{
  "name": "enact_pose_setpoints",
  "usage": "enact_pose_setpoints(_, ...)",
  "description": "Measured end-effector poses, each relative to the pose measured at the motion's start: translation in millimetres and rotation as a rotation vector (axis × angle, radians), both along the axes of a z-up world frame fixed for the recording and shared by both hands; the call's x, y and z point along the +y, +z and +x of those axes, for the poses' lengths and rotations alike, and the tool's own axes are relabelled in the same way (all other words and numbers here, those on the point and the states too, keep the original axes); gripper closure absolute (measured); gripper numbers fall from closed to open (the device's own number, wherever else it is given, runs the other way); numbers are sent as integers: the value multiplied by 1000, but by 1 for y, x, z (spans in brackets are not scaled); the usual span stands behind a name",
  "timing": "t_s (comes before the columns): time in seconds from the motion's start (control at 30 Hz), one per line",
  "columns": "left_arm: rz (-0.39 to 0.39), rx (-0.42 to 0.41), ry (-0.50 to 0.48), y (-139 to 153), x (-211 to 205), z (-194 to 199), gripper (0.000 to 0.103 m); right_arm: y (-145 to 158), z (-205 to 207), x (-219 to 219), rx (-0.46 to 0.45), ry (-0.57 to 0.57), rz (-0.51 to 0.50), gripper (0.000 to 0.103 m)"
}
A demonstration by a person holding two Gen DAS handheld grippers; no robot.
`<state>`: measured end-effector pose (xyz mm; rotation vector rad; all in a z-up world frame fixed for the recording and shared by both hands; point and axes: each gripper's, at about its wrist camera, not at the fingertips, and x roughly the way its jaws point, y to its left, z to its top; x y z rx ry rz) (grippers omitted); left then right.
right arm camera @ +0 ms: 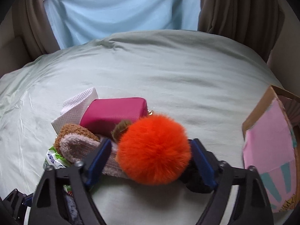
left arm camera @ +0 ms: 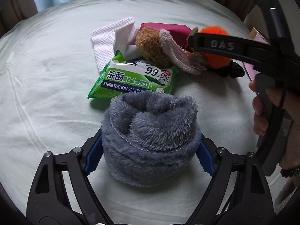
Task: Organize soft objects
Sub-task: 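Grasp the grey fuzzy sock roll with the left tool while the right tool grasps the orange pompom, then carry the sock roll and pompom into the cardboard box and open both tools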
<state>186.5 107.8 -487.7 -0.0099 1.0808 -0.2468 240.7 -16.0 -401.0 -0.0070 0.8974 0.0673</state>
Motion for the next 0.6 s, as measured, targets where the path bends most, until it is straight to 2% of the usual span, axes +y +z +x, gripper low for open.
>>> enact_pose_setpoints(0.1, -5, 2, -14, 0, 2, -1, 28, -4, 5, 0, 11, 2, 9, 37)
enact_pose_setpoints(0.2, -13, 4, -17, 2, 4, -4, 36, -9, 8, -2, 35, 0, 35, 53)
enact_pose_setpoints(0.3, -17, 0, -22, 5, 7, -6, 41, -13, 8, -5, 44, -3, 62, 63)
enact_pose_setpoints(0.6, -30, -11, -14, 25, 12, -14, 51, 4, -2, -5, 30, -3, 63, 68)
